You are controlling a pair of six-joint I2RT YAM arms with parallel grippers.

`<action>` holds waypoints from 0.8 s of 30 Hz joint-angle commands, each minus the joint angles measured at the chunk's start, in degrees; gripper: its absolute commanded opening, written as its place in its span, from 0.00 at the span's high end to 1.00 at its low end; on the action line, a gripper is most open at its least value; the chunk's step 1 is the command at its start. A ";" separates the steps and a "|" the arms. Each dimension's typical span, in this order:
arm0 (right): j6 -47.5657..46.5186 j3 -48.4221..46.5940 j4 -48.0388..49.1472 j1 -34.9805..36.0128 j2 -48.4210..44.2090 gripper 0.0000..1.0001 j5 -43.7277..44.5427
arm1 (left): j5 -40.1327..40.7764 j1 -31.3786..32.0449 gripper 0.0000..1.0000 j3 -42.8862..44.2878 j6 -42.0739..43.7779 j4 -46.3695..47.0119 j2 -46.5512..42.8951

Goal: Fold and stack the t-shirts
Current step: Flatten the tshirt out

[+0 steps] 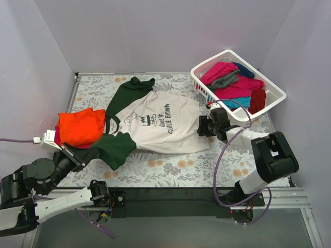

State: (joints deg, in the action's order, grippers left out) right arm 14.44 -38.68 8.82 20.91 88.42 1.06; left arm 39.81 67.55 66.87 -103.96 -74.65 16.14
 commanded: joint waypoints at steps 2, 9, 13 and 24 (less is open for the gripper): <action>0.94 2.28 -5.92 0.98 -2.90 0.48 -1.50 | -0.52 -1.89 1.00 -0.24 0.96 -2.43 -0.41; 2.26 7.81 -7.24 5.72 -14.83 0.46 3.16 | -1.67 -2.25 1.00 -2.36 1.22 -1.02 1.17; 2.61 9.93 -7.59 6.69 -19.16 0.46 2.98 | -1.58 -2.25 1.00 -2.80 1.48 -0.67 0.65; 2.00 8.53 -5.84 6.78 -13.28 0.54 2.37 | -2.81 -2.33 1.00 -3.76 1.48 0.21 0.47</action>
State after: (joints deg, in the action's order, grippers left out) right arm 16.36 -28.97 1.32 27.40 74.04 3.68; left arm 37.47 65.71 63.29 -103.44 -74.98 15.70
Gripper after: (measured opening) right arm 0.479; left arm 0.022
